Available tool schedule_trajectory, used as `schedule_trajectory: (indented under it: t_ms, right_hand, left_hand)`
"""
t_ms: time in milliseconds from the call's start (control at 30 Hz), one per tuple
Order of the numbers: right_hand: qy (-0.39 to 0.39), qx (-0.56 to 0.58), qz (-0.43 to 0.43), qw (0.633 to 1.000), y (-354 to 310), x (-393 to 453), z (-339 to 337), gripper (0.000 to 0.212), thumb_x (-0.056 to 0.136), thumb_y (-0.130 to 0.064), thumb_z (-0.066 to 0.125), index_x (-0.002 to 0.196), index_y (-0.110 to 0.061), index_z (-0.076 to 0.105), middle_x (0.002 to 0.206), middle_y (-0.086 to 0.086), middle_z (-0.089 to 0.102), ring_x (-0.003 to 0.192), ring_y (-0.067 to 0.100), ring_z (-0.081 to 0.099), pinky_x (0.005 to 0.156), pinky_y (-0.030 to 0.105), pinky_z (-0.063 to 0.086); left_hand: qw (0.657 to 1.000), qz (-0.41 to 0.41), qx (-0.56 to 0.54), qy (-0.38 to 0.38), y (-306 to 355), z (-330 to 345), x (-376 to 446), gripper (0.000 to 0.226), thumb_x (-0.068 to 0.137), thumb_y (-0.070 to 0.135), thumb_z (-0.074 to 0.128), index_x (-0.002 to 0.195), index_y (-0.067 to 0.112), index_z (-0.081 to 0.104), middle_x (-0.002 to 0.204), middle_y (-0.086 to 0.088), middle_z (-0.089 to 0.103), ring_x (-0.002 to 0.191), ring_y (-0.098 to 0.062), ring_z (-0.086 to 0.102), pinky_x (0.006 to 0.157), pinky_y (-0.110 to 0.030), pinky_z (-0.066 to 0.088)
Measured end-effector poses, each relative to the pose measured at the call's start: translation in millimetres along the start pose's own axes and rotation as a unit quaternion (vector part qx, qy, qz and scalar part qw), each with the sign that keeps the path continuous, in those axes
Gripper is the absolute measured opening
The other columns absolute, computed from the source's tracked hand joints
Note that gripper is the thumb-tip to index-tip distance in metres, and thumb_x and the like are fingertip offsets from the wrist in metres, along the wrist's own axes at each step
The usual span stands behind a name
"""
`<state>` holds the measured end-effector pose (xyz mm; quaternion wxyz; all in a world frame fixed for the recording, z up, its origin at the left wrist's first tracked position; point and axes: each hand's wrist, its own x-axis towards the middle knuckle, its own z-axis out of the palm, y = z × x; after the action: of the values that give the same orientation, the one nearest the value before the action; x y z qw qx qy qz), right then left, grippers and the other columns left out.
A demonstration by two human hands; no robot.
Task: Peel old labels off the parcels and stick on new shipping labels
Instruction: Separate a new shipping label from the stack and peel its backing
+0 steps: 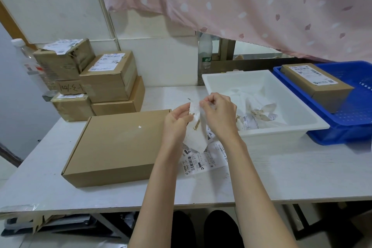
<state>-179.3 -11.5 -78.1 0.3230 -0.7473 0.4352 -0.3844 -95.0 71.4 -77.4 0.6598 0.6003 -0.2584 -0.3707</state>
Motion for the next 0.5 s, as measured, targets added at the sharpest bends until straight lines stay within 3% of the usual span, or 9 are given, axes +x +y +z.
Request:
schedule_trajectory:
  t_ms: [67,167,267,333,433,500]
  right_hand:
    - [-0.005,0.026,0.014,1.0,1.9,0.7,0.6,0.009,0.094,-0.023,0.055,0.087,-0.019,0.059,0.085,-0.021,0.044,0.114,0.02,0.049,0.105,0.044,0.036]
    - [-0.006,0.051,0.03,0.998,2.1,0.4,2.5,0.013,0.093,-0.025,0.056,0.08,-0.027,0.057,0.086,-0.015,0.052,0.11,0.022,0.054,0.102,0.048,0.04]
    - [0.0,0.058,0.025,0.998,0.9,-1.2,1.8,0.012,0.089,-0.027,0.058,0.079,-0.034,0.056,0.089,-0.014,0.058,0.11,0.02,0.053,0.101,0.047,0.04]
    - [-0.007,0.066,0.013,0.998,-1.7,-2.4,-0.8,0.007,0.084,-0.033,0.064,0.089,-0.034,0.06,0.092,-0.016,0.061,0.109,0.012,0.05,0.102,0.043,0.039]
    - [-0.009,0.028,-0.006,1.0,-6.6,-6.0,-2.2,0.014,0.079,-0.03,0.073,0.091,-0.027,0.069,0.084,-0.026,0.05,0.106,0.005,0.041,0.104,0.038,0.036]
    - [-0.003,0.026,0.0,1.0,-7.4,-5.7,-0.8,0.009,0.078,-0.03,0.074,0.083,-0.024,0.071,0.083,-0.024,0.047,0.108,0.009,0.046,0.103,0.04,0.038]
  left_hand:
    - [1.0,-0.008,-0.005,-0.004,0.1,-0.8,0.2,0.041,0.089,-0.008,0.05,0.126,0.005,0.063,0.113,-0.016,0.071,0.092,-0.019,0.068,0.078,-0.025,0.054]
    - [1.0,-0.011,0.002,-0.01,-0.3,-1.7,-1.0,0.044,0.088,-0.01,0.049,0.126,0.007,0.064,0.112,-0.016,0.072,0.09,-0.02,0.068,0.074,-0.024,0.055]
    - [1.0,-0.012,0.014,-0.003,-1.9,-1.9,-1.0,0.041,0.087,-0.011,0.047,0.107,0.015,0.072,0.089,-0.004,0.076,0.077,-0.015,0.068,0.069,-0.023,0.054]
    - [1.0,-0.019,0.016,0.013,-1.1,-1.2,-1.5,0.041,0.087,-0.01,0.048,0.094,0.023,0.072,0.077,0.003,0.074,0.071,-0.011,0.067,0.068,-0.022,0.052]
    - [0.999,-0.027,0.022,0.015,0.3,0.9,-1.8,0.04,0.087,-0.007,0.049,0.11,0.018,0.07,0.092,-0.004,0.073,0.08,-0.016,0.066,0.069,-0.023,0.051]
    - [0.999,-0.029,0.035,0.016,0.3,2.2,-2.1,0.044,0.087,-0.005,0.05,0.125,0.013,0.065,0.113,-0.01,0.07,0.099,-0.02,0.065,0.081,-0.026,0.052]
